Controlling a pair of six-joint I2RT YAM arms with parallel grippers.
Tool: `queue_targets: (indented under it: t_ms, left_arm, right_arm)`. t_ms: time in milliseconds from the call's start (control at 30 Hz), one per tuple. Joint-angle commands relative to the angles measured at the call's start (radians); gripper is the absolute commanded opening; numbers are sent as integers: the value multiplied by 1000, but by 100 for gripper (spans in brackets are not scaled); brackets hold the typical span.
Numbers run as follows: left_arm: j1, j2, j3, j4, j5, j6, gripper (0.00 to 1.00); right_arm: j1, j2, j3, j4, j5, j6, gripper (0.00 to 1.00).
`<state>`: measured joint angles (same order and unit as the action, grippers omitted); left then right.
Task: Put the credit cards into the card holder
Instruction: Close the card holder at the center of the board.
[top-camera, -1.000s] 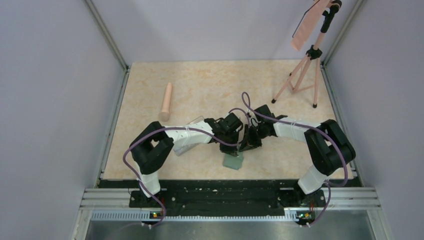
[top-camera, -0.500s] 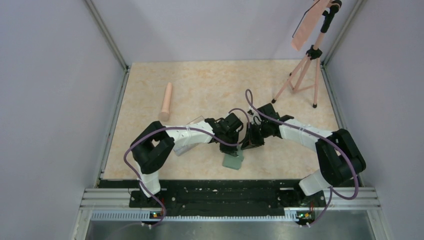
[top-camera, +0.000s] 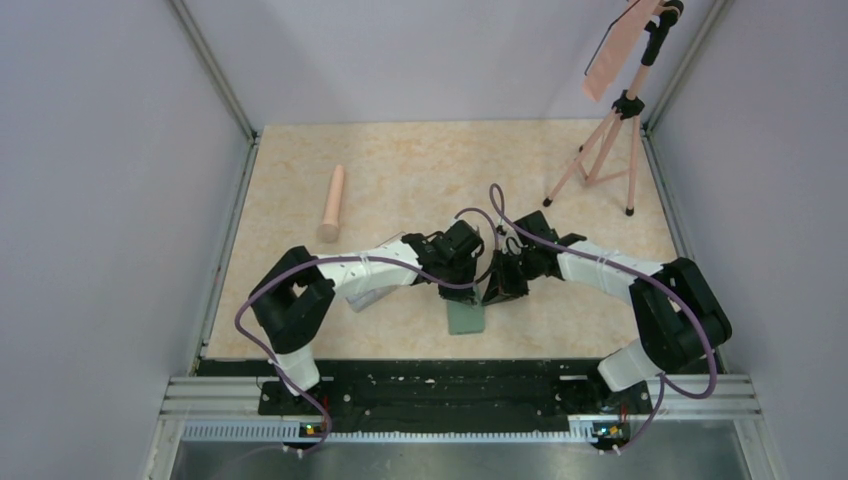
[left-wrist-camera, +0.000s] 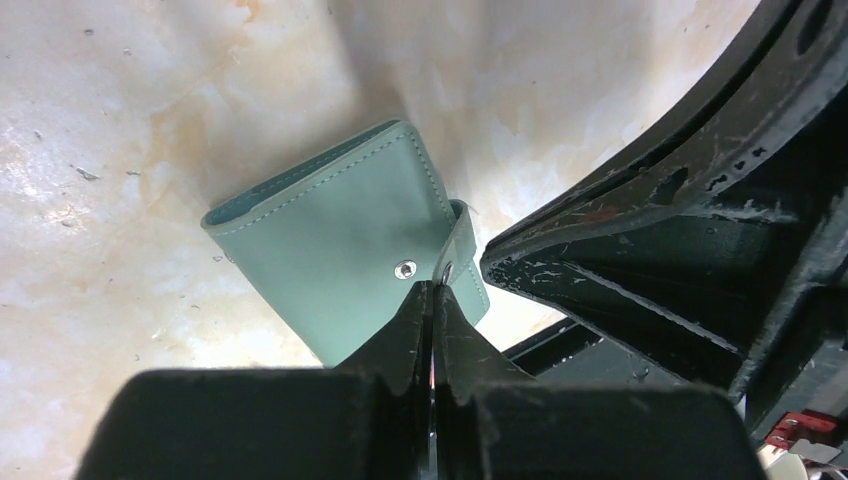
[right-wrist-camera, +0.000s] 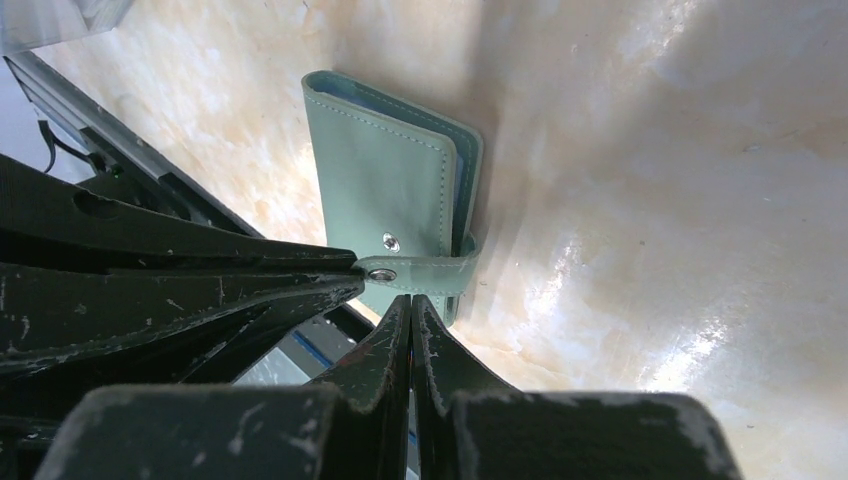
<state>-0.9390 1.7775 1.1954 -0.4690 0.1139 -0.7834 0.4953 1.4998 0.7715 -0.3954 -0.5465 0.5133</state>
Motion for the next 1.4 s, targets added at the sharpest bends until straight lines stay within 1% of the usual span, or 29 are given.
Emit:
queue_targets:
  t_ms: [0, 267, 700, 1367]
  left_arm:
    - [6, -34, 1, 18, -21, 13, 0]
    - [8, -10, 6, -19, -45, 23, 0]
    - [6, 25, -3, -52, -46, 18, 0]
    - [2, 49, -18, -58, -20, 9, 0]
  right_arm:
    - [17, -33, 4, 30, -17, 7, 0]
    - [32, 0, 5, 57, -9, 18, 0]
    - [67, 77, 32, 89, 2, 35, 0]
    - [75, 93, 48, 106, -12, 45, 0]
